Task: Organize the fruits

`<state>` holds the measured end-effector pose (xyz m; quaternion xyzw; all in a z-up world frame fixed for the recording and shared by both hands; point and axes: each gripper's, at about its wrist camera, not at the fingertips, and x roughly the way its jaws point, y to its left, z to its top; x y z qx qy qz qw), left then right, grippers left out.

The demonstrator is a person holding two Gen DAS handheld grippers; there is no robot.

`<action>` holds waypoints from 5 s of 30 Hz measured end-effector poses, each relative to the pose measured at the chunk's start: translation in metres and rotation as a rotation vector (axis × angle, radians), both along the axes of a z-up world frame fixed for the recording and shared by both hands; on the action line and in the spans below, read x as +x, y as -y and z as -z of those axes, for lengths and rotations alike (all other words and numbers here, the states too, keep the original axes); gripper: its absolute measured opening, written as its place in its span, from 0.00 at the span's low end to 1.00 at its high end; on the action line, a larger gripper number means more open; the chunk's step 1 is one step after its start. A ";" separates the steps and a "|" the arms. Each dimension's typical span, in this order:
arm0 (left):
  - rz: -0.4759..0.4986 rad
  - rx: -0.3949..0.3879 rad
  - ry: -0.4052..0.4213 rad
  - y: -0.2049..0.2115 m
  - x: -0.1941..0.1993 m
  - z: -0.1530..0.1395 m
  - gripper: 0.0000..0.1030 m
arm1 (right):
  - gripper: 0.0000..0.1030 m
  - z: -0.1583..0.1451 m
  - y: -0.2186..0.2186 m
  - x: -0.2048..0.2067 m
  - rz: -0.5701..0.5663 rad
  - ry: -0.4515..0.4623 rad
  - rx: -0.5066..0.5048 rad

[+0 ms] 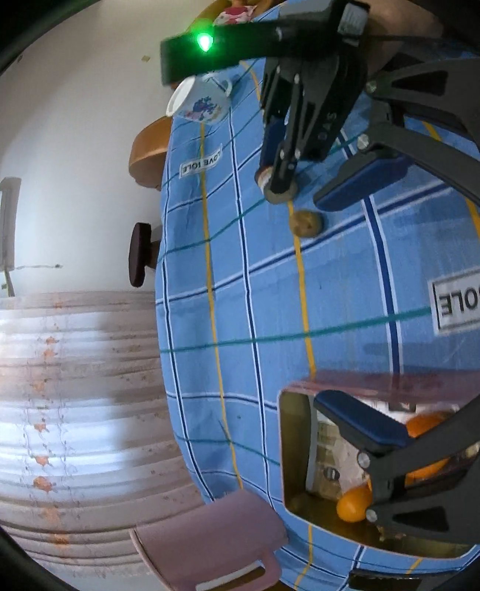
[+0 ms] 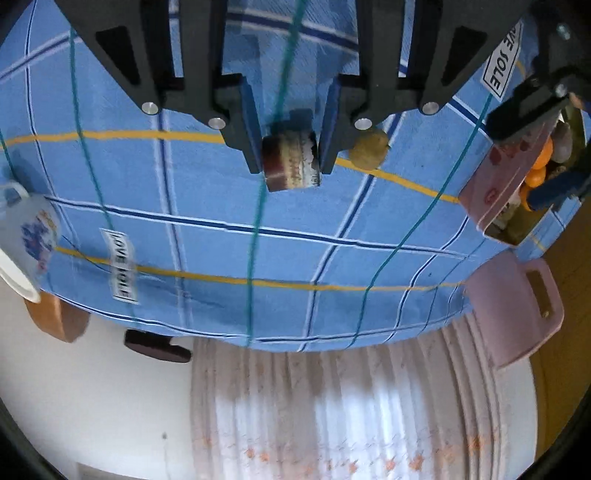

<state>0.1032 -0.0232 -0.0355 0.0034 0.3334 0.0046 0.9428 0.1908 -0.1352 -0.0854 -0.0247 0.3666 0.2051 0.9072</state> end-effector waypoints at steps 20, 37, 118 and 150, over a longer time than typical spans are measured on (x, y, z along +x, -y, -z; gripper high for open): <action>0.107 -0.069 -0.174 0.042 0.067 0.037 0.47 | 0.31 -0.007 0.035 -0.020 0.096 0.054 0.066; 0.105 -0.121 -0.067 0.038 0.051 0.024 0.27 | 0.31 -0.017 0.040 -0.035 0.049 0.130 0.139; 0.041 -0.105 0.222 -0.006 -0.039 -0.006 0.27 | 0.33 -0.031 0.079 -0.093 0.074 0.236 0.069; -0.037 0.001 0.207 -0.067 -0.103 -0.036 0.27 | 0.32 -0.082 -0.049 -0.106 -0.248 0.182 0.112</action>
